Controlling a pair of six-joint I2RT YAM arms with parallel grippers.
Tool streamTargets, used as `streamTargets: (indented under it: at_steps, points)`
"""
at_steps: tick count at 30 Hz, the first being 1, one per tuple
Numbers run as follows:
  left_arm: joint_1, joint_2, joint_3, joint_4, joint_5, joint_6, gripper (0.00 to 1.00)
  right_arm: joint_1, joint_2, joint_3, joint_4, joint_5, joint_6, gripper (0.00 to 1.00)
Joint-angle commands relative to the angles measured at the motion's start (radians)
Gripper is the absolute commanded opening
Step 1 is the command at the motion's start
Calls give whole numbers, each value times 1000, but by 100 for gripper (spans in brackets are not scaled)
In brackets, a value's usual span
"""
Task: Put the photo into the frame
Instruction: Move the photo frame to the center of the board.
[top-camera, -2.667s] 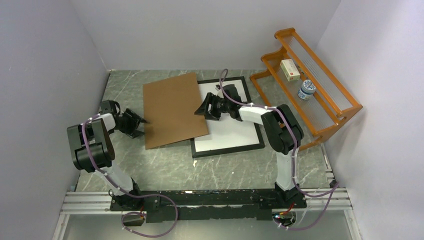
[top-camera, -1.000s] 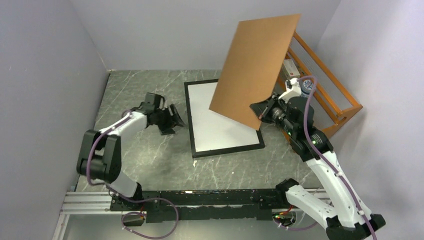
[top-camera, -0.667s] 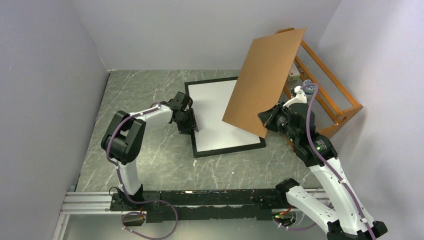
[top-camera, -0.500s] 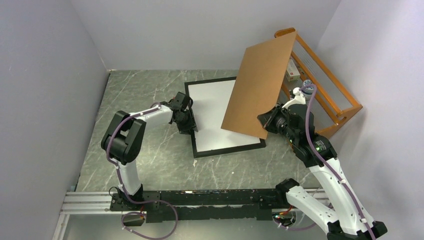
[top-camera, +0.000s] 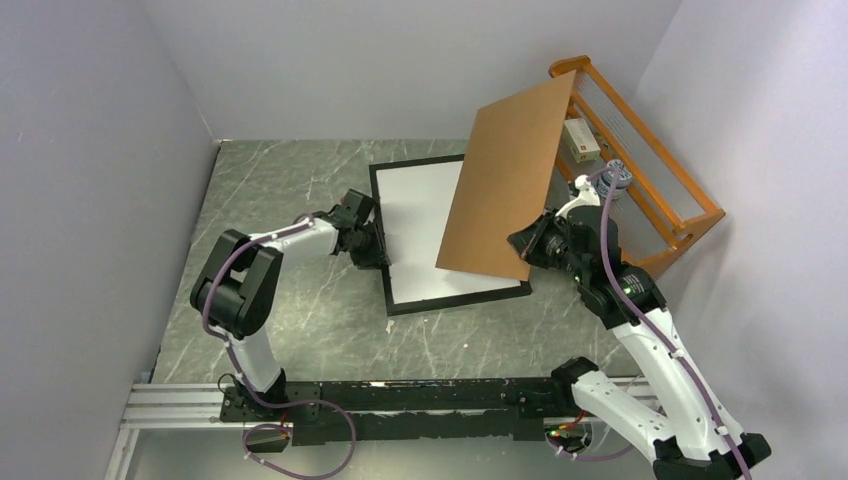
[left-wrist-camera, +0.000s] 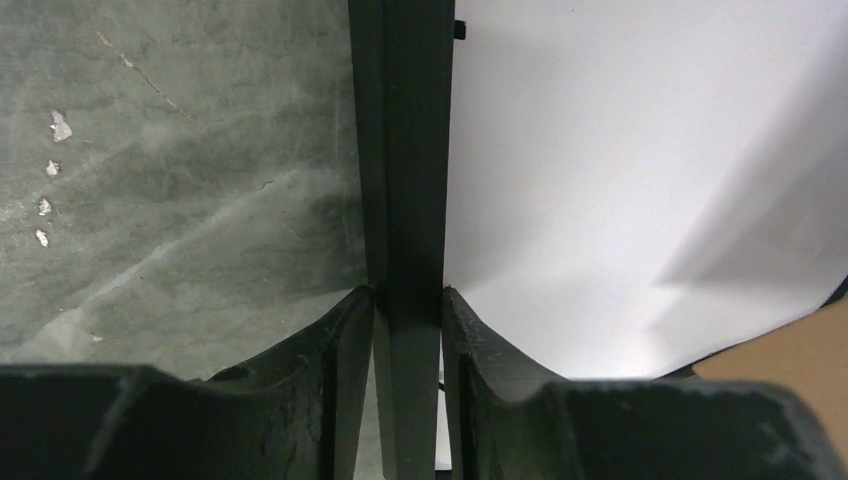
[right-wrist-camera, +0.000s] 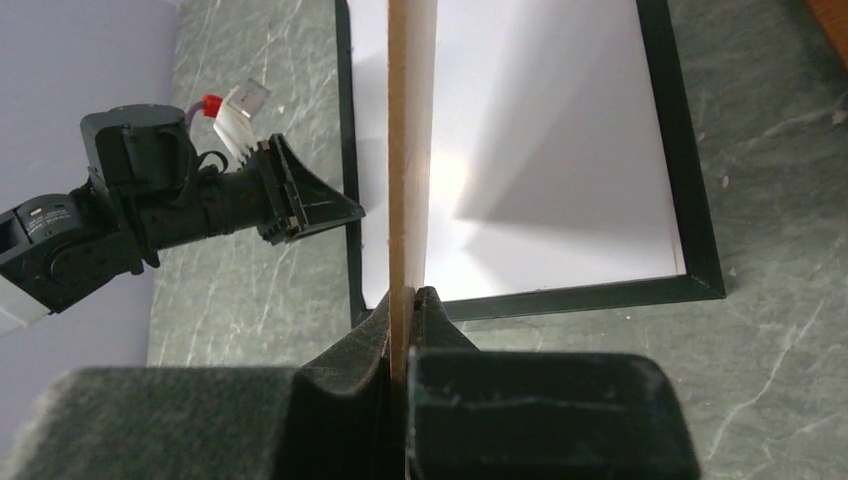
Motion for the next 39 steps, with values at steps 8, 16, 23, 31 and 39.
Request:
streamTargets:
  at_steps: [8, 16, 23, 31, 39]
  points:
    - [85, -129, -158, -3, 17, 75, 35, -1, 45, 27, 181, -188, -8, 0]
    - [133, -298, -302, -96, -11, 39, 34, 0, 123, -4, 277, -417, -3, 0]
    - [216, -440, -407, -181, -15, 21, 41, -1, 219, -79, 409, -612, 30, 0]
    - [307, -548, -399, -203, 64, 31, 68, -1, 335, -124, 533, -762, 24, 0]
    - [349, -581, -272, -241, -57, -58, 74, -4, 425, -177, 652, -809, 60, 0]
